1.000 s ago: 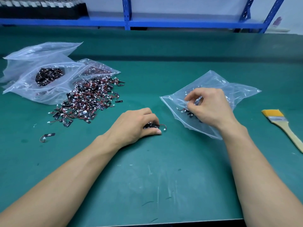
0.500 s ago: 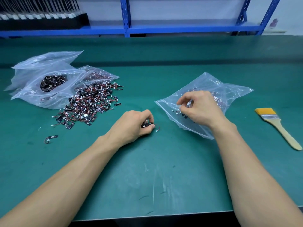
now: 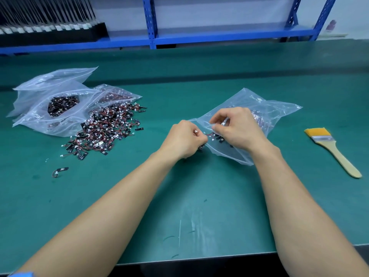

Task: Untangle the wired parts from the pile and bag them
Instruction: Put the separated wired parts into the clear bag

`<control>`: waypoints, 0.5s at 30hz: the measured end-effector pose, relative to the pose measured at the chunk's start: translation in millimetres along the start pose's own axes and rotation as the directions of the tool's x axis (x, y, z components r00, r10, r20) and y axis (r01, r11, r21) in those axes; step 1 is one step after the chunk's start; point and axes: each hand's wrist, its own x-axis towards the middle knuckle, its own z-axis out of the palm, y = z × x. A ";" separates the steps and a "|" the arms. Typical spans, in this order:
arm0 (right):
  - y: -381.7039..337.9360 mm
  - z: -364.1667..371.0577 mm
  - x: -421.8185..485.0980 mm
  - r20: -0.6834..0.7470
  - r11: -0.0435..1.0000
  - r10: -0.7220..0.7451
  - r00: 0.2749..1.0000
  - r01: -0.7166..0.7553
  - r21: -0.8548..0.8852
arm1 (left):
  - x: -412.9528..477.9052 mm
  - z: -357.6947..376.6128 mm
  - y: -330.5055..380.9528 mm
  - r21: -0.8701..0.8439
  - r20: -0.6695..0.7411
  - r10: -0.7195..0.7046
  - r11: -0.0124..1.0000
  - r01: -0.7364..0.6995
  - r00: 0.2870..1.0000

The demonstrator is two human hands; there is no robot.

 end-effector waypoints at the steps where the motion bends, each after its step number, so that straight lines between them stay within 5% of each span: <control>1: -0.3 -0.2 0.1 -0.010 1.000 0.005 1.000 -0.005 0.012 | 2.6 3.8 7.2 0.053 0.007 -0.021 0.998 0.020 1.000; 7: -7.1 4.9 1.8 -0.114 0.999 0.020 0.993 -0.016 0.038 | 16.6 24.4 43.4 0.186 -0.086 -0.019 0.982 0.035 0.996; 11: -7.4 5.0 2.3 -0.193 0.997 0.057 0.979 -0.046 0.060 | 20.7 33.5 51.0 0.081 -0.108 -0.046 0.995 0.055 0.993; 15: -7.2 3.7 3.4 -0.239 0.994 0.073 0.968 -0.050 0.101 | 18.8 29.2 46.0 -0.048 0.015 0.092 0.995 -0.091 0.996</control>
